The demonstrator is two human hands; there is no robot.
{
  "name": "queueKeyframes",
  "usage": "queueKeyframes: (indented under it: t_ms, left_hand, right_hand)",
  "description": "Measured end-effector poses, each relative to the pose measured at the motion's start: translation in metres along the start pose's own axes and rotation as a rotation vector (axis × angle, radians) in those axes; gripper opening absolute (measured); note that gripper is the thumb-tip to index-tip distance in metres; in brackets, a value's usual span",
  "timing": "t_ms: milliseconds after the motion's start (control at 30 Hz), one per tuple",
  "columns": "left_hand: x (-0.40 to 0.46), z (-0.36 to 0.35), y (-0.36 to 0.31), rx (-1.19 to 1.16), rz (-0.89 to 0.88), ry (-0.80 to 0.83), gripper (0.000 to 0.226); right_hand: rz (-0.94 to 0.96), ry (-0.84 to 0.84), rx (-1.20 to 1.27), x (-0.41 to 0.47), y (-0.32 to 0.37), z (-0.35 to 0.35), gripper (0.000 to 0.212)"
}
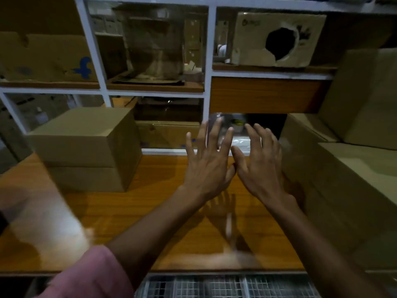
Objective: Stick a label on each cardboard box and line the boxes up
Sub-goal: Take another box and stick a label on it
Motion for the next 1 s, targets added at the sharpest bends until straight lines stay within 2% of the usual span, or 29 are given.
queueKeyframes:
  t_ms: [233, 467, 733, 1000]
  left_hand:
    - [0.022, -0.006, -0.091, -0.104, -0.049, 0.005, 0.082]
    - [0.027, -0.011, -0.16, -0.227, -0.04, 0.044, 0.086]
    - [0.062, -0.024, -0.234, -0.257, -0.027, 0.064, 0.088]
    - [0.121, -0.062, -0.316, -0.311, 0.066, 0.077, 0.094]
  right_hand:
    - [-0.068, -0.089, -0.018, 0.001, -0.063, 0.068, 0.063]
    - [-0.134, -0.105, -0.109, -0.008, -0.124, 0.127, 0.062]
    - [-0.19, -0.087, -0.105, 0.016, -0.207, 0.163, 0.069]
    - [-0.203, -0.027, -0.14, 0.051, -0.313, 0.193, 0.08]
Point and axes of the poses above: each hand's wrist, its own x-axis towards the middle knuckle, its own z-axis out of the back of the hand, y = z × x, the point moved 1 cm from there along x, towards the middle knuckle, and after that the axes turned 9 degrees about -y, right-handed, at the moved point
